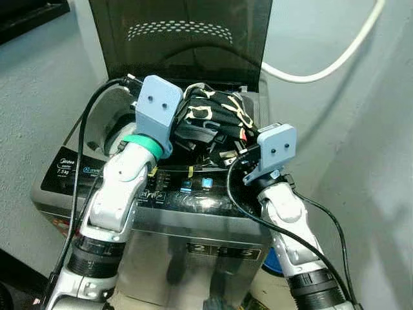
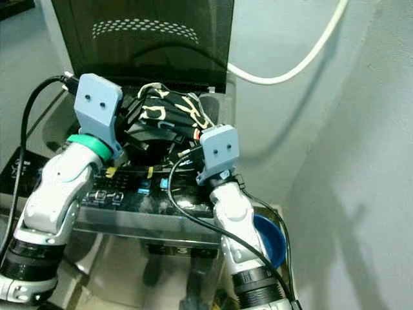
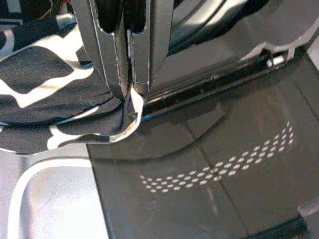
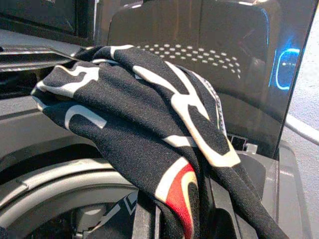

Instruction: Clothes washing

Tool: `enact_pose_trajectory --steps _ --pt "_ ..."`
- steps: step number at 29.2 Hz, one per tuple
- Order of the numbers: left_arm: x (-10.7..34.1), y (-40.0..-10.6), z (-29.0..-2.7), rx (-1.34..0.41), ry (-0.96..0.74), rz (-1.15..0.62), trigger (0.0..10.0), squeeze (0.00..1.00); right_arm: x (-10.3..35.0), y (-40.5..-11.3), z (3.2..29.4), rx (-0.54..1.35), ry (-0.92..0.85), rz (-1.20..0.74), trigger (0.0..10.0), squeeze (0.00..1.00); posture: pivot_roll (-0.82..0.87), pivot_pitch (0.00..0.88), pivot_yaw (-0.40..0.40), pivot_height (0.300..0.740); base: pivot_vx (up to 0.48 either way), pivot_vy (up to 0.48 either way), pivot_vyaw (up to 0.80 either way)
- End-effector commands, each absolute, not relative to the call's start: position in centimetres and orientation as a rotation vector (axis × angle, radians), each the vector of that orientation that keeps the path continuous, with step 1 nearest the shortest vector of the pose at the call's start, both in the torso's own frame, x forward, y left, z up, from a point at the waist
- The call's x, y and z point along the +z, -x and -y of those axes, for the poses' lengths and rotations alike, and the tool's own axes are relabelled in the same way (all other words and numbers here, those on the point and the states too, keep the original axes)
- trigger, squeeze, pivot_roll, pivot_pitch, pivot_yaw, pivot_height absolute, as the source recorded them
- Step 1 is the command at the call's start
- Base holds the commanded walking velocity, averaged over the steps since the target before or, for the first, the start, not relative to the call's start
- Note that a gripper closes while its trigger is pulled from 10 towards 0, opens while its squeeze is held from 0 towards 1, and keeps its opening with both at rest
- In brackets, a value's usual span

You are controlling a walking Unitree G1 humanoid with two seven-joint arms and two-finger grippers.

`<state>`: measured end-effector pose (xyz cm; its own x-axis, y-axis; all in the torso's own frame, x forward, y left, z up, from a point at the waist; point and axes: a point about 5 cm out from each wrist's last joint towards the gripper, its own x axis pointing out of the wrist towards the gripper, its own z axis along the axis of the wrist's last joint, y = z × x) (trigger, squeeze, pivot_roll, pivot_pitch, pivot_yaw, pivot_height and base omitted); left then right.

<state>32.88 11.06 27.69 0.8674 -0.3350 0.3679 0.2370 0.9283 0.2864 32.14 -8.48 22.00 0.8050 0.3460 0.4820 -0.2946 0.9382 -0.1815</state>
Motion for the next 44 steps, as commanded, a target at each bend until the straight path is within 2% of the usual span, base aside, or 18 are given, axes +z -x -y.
enact_pose_trajectory --steps 1,8,32,44 --pt "27.60 -32.84 -11.78 -0.264 -0.224 0.416 10.0 0.00 22.08 -32.16 8.32 0.347 0.087 0.534 10.0 0.00 0.18 0.038 0.060 0.740 0.000 0.000 0.00" --pt "27.76 -32.59 -11.63 -0.249 -0.154 0.413 10.0 0.00 21.74 -32.30 8.24 0.336 0.054 0.510 10.0 0.00 0.18 0.041 0.054 0.740 0.000 0.000 0.00" --pt "28.01 -32.66 -11.16 -0.232 -0.124 0.417 10.0 0.00 21.78 -32.40 8.32 0.333 0.064 0.510 10.0 0.00 0.17 0.036 0.051 0.740 0.000 0.000 0.00" --pt "28.01 -32.71 -11.32 -0.223 -0.106 0.415 10.0 0.00 21.84 -32.43 8.27 0.336 0.065 0.512 10.0 0.00 0.17 0.036 0.048 0.740 0.000 0.480 0.00"
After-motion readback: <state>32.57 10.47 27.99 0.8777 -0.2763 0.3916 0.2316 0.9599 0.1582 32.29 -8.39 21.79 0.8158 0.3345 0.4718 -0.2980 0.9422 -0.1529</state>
